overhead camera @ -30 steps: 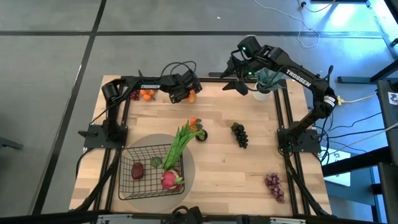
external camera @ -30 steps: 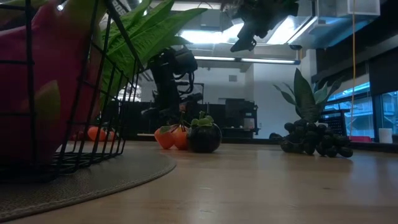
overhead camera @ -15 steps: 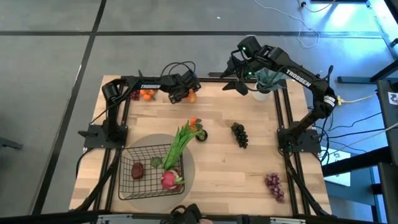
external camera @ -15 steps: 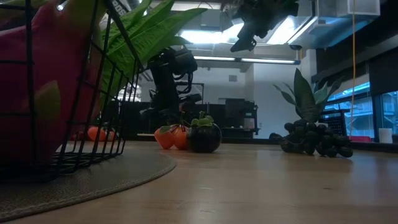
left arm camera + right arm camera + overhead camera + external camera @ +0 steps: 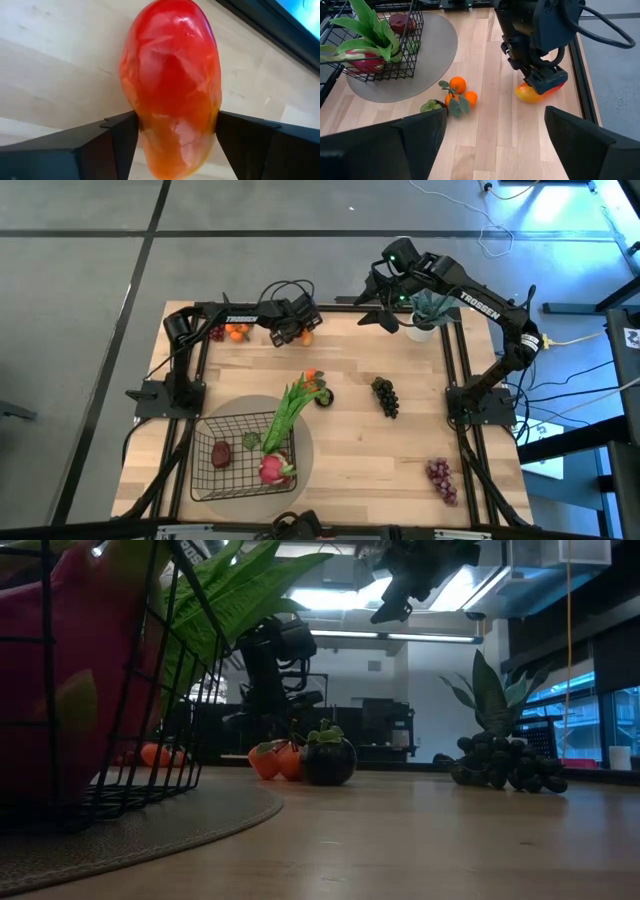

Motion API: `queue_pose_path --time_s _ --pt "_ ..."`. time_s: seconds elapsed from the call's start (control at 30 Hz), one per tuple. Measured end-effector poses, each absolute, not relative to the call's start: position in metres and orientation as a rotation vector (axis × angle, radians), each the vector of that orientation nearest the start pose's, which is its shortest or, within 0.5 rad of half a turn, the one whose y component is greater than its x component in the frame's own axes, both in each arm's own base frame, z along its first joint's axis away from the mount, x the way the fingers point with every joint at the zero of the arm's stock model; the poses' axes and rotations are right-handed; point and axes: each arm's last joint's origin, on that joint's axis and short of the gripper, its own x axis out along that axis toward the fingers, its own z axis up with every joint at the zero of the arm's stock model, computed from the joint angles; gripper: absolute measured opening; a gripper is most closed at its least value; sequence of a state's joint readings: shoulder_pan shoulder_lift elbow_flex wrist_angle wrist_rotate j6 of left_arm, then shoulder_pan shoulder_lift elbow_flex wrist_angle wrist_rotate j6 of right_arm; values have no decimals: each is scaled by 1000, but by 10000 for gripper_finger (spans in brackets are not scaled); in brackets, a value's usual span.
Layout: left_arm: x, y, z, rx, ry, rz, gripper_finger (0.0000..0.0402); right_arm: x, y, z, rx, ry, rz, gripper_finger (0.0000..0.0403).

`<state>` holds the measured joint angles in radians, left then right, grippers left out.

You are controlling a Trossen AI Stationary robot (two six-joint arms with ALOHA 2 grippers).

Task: Build produce basket
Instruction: Put the orange mango into the black wire basket

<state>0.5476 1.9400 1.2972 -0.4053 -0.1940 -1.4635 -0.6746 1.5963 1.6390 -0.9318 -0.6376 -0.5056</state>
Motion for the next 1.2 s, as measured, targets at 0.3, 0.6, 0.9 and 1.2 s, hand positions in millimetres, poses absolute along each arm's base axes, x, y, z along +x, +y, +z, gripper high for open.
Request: queue_pose_path --time_s 0.3,0.6,0.9,1.2 --pt "335 208 167 -1279 497 1268 219 266 -190 367 57 682 141 323" --pt "334 208 167 -1054 653 1166 218 266 -190 367 58 682 141 323" --pt "333 209 167 -904 727 1121 218 265 -190 367 58 682 141 323" --pt "330 207 167 -843 800 1085 218 266 -190 367 57 682 141 323"
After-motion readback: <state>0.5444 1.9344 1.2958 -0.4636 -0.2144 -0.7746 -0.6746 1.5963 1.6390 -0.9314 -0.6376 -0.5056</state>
